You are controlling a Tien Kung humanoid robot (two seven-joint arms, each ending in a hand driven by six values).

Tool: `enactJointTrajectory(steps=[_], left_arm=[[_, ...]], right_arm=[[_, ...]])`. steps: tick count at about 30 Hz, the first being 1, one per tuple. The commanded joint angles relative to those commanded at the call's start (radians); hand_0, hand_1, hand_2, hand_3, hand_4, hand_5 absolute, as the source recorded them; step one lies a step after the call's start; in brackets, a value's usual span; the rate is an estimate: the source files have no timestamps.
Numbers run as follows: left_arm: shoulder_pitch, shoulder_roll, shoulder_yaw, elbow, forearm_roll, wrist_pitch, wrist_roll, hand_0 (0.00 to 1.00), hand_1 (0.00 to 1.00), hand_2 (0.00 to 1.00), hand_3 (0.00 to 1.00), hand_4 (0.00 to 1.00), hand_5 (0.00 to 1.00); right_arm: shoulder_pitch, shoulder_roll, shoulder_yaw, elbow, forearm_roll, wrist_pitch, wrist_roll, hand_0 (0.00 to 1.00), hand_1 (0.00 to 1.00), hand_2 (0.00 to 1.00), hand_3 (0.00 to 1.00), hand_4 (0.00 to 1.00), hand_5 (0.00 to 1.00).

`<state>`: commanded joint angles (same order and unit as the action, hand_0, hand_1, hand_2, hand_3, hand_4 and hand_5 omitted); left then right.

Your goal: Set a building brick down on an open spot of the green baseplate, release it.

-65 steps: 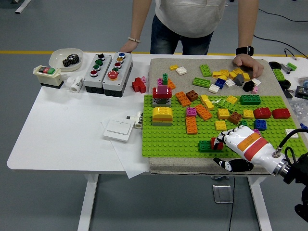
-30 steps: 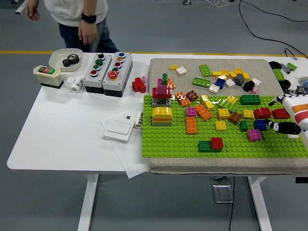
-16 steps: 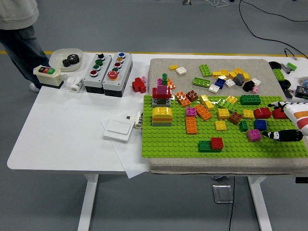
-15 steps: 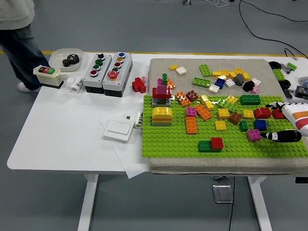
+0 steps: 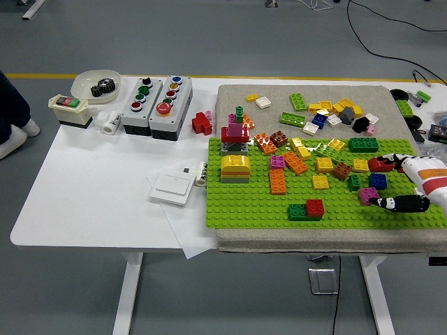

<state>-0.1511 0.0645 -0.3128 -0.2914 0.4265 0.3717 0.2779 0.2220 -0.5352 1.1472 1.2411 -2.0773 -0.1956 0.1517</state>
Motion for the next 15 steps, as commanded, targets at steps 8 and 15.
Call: enactJointTrajectory(steps=[8,15], left_arm=[[-0.002,0.001,0.0,-0.001,0.004,-0.002,0.0,0.734,0.721,0.717,0.586,0.638,0.661],[-0.002,0.001,0.0,-0.001,0.004,-0.001,0.001,0.735,0.72,0.714,0.586,0.636,0.659]], right_arm=[[-0.024,0.02,0.001,-0.018,0.114,-0.06,0.0,0.691,0.689,0.747,0.765,0.945,0.494],[-0.038,0.032,-0.001,-0.018,0.399,-0.127,0.012,0.727,0.722,0.771,0.75,0.93,0.541]])
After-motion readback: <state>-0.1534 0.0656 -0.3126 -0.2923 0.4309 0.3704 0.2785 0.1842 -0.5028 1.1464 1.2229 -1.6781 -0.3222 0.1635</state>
